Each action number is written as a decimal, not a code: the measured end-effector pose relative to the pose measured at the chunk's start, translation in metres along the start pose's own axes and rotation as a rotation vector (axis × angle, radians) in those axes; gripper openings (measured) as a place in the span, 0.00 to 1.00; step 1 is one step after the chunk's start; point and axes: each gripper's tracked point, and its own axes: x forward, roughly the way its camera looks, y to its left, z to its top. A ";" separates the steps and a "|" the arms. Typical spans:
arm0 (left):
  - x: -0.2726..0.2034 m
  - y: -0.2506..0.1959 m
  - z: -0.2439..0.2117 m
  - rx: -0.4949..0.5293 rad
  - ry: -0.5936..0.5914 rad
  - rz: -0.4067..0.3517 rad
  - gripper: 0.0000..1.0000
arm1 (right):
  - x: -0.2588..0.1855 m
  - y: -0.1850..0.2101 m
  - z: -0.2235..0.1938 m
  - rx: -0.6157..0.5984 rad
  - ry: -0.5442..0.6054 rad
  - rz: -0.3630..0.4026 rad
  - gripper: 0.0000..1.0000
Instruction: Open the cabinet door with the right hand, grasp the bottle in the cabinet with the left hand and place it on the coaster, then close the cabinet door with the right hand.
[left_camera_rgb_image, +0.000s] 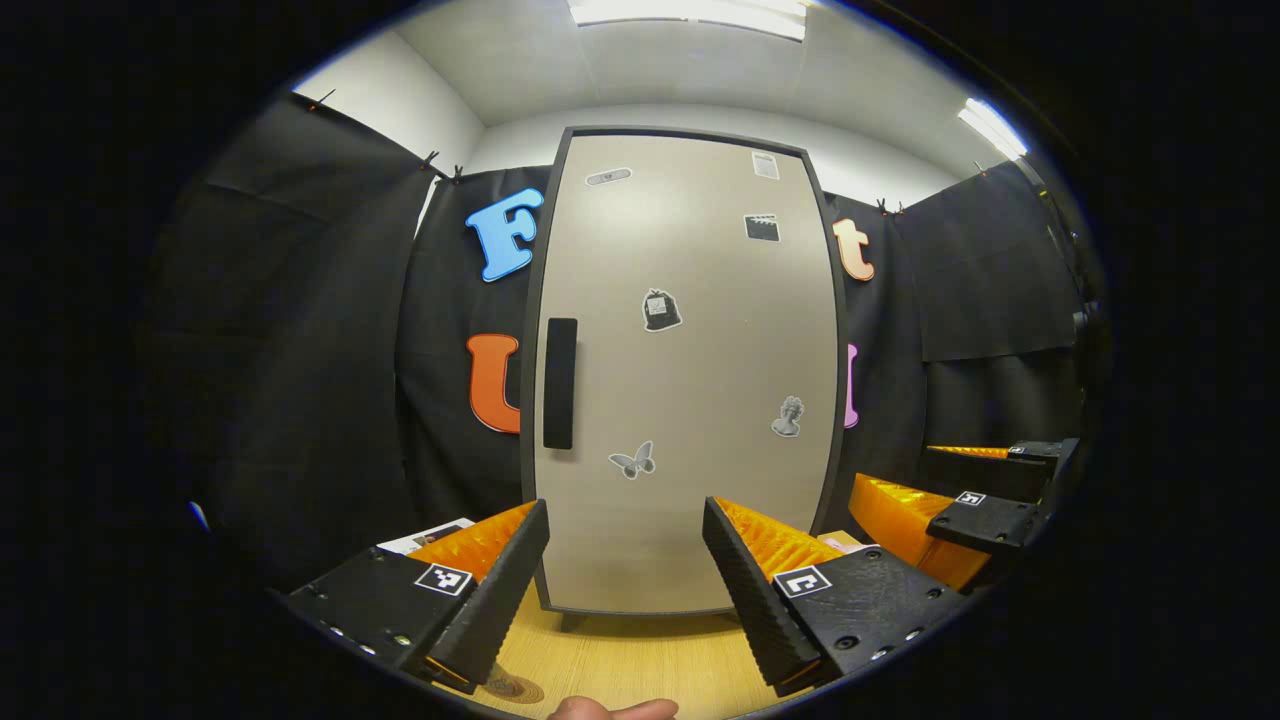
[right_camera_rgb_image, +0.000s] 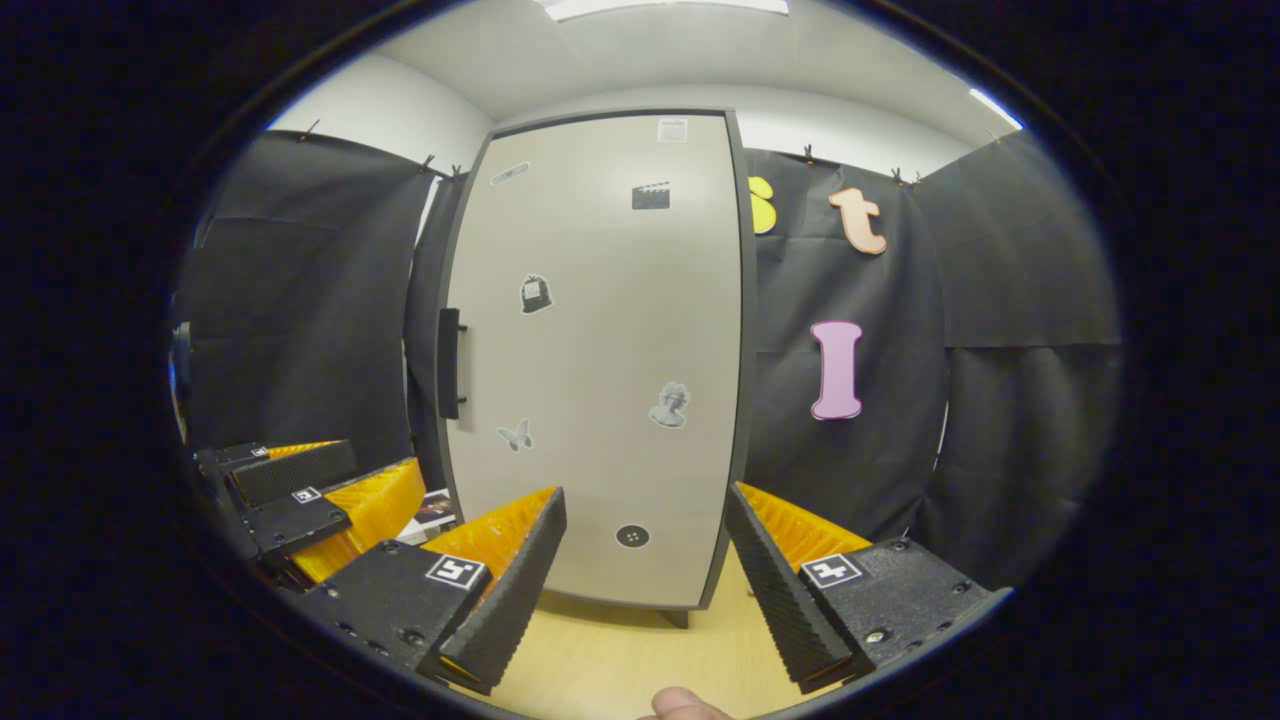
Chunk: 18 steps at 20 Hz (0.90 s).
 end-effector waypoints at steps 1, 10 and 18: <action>0.000 0.001 0.001 -0.003 0.000 0.001 0.94 | 0.000 -0.003 0.000 -0.005 0.000 -0.011 0.98; -0.002 -0.004 0.005 -0.006 -0.009 -0.022 0.94 | 0.000 -0.017 -0.001 -0.013 -0.001 -0.058 1.00; -0.007 -0.004 0.009 -0.009 -0.022 -0.026 0.94 | -0.003 -0.010 0.000 -0.008 -0.018 -0.042 1.00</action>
